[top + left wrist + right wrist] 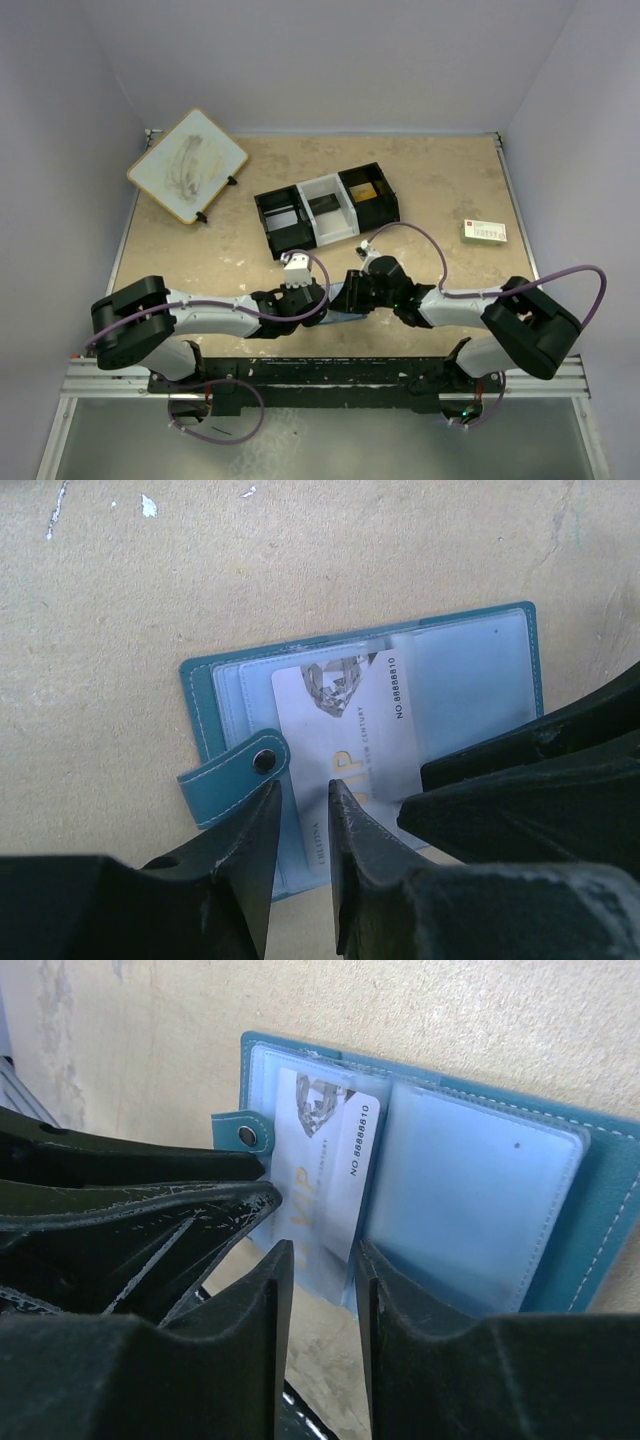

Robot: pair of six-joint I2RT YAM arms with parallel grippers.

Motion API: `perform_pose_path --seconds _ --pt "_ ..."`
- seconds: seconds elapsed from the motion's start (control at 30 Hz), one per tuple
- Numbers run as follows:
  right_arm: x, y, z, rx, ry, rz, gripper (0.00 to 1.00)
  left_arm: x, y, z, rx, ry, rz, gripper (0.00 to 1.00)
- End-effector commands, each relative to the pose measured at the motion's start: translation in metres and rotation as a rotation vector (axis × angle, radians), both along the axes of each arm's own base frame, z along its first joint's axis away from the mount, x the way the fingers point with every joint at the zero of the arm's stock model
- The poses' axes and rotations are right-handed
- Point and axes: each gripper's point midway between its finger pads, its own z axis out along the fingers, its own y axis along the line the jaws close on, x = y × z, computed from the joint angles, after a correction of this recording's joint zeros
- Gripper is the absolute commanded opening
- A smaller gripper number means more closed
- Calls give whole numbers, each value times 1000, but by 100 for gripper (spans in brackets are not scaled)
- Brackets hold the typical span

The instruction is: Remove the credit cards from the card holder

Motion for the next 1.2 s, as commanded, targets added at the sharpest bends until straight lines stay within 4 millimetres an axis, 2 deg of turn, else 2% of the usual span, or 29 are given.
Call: perform_pose_path --seconds 0.0,0.1,0.2,0.47,0.5,0.6,0.73,0.87,0.9,1.03,1.17 --pt "1 9 11 90 -6 -13 31 -3 8 1 18 -5 9 24" --pt "3 7 12 91 -6 -32 24 -2 11 2 24 -9 13 23" --pt "4 4 13 93 -8 -53 10 -3 12 3 23 -10 16 23" --pt "2 3 16 126 0 -72 3 -2 11 5 19 -12 14 23" --pt "3 2 15 124 4 -78 4 -2 11 4 20 -12 13 23" --pt "3 1 10 112 18 -84 18 -3 10 5 17 -12 11 23" --pt "0 7 2 113 40 -44 31 -3 11 4 19 -10 8 23" --pt "-2 12 -2 131 45 -21 36 -3 10 5 16 -11 10 23" --pt "-2 13 -2 135 47 -17 35 -3 10 5 16 -11 10 23" --pt "-2 14 -2 141 46 -9 19 -3 12 5 21 -13 15 23" --pt "0 11 -1 134 42 -37 10 -3 13 5 23 -14 19 22"
